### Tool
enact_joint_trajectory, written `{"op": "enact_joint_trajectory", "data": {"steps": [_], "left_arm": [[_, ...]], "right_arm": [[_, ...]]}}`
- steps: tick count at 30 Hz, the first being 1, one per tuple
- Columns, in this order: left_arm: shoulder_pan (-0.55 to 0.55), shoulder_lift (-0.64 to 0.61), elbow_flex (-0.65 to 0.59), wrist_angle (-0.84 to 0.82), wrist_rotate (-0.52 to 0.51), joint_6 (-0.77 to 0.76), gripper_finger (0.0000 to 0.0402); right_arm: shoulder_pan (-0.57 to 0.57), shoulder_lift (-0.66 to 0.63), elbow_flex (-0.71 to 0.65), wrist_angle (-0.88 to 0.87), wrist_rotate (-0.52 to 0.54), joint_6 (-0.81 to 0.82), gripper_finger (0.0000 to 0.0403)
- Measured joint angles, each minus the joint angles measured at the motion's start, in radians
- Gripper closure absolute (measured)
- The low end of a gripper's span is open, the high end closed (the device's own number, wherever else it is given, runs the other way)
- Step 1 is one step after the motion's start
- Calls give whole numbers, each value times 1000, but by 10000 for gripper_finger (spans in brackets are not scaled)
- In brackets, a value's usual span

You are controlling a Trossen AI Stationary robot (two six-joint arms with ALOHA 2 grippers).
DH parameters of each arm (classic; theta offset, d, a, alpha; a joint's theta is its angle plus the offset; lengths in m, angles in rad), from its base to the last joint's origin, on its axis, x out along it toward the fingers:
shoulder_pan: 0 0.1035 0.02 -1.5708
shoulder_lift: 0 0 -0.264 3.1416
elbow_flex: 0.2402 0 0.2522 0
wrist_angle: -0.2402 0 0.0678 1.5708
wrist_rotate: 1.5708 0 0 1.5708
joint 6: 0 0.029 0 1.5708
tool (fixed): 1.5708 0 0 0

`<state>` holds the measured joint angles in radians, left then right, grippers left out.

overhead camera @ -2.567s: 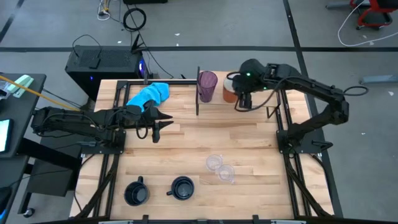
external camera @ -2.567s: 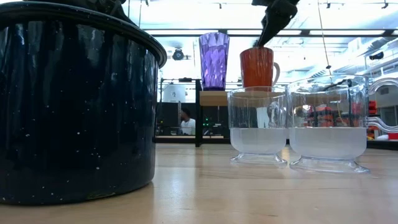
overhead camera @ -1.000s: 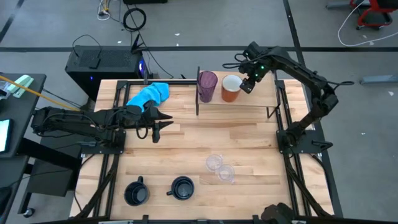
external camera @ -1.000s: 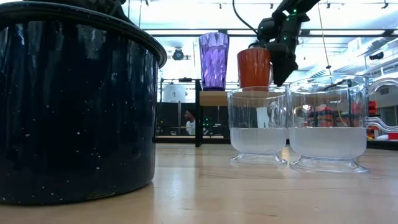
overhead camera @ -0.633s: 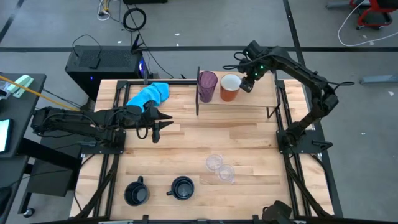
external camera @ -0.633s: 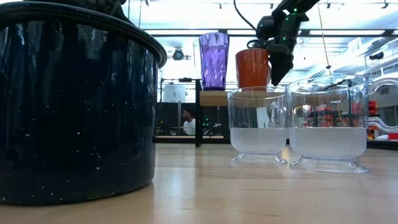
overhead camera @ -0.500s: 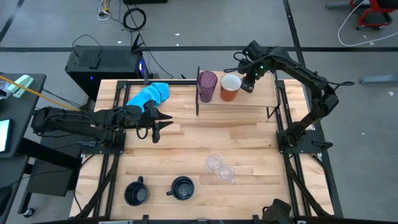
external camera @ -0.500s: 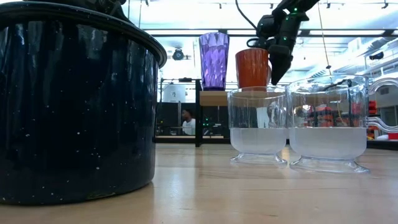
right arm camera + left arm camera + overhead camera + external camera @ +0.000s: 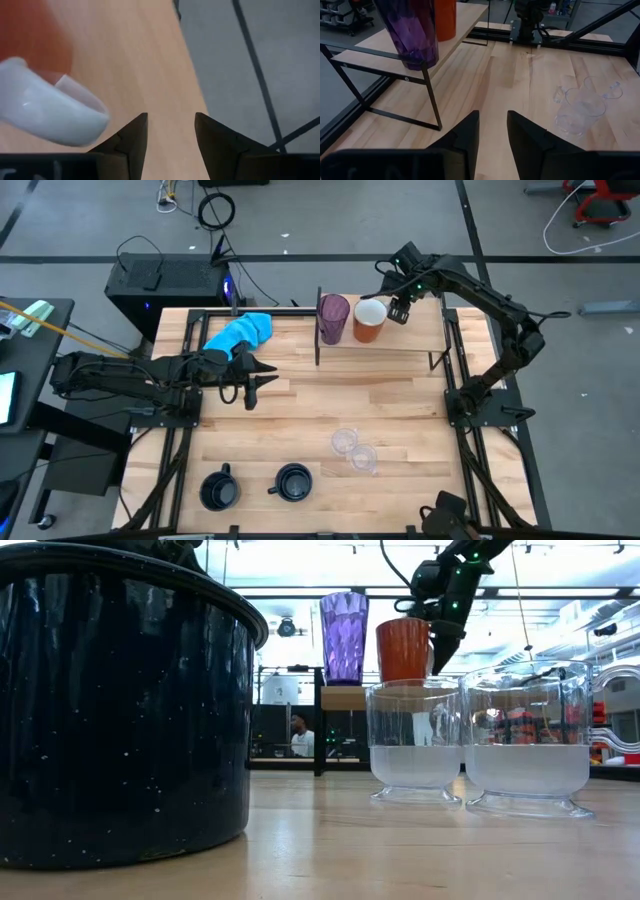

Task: Stack small to large cups/mugs on shelf
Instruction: Put the brown mug on the shelf

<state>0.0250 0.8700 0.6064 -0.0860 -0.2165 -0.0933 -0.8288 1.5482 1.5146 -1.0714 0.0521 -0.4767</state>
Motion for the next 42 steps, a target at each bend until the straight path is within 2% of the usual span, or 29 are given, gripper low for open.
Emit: {"op": "enact_joint_trajectory", "data": {"steps": [8, 13, 17, 24, 29, 35, 42], "left_arm": [[0, 0, 0, 0, 0, 0, 294], [0, 0, 0, -2, 0, 0, 294], [0, 0, 0, -2, 0, 2, 294], [0, 0, 0, 2, 0, 22, 294], [0, 0, 0, 2, 0, 21, 294], [0, 0, 0, 2, 0, 19, 294], [0, 0, 0, 0, 0, 3, 294]], "right_arm": [[0, 0, 0, 36, -15, -21, 234], [1, -19, 11, -7, 55, -31, 234], [11, -63, 76, -13, 60, -19, 234], [84, -92, 220, -80, -41, 22, 234], [189, -86, 229, -88, -156, 24, 235], [289, -45, 229, -89, -166, 36, 240], [293, 23, 229, -91, -164, 39, 241]]}}
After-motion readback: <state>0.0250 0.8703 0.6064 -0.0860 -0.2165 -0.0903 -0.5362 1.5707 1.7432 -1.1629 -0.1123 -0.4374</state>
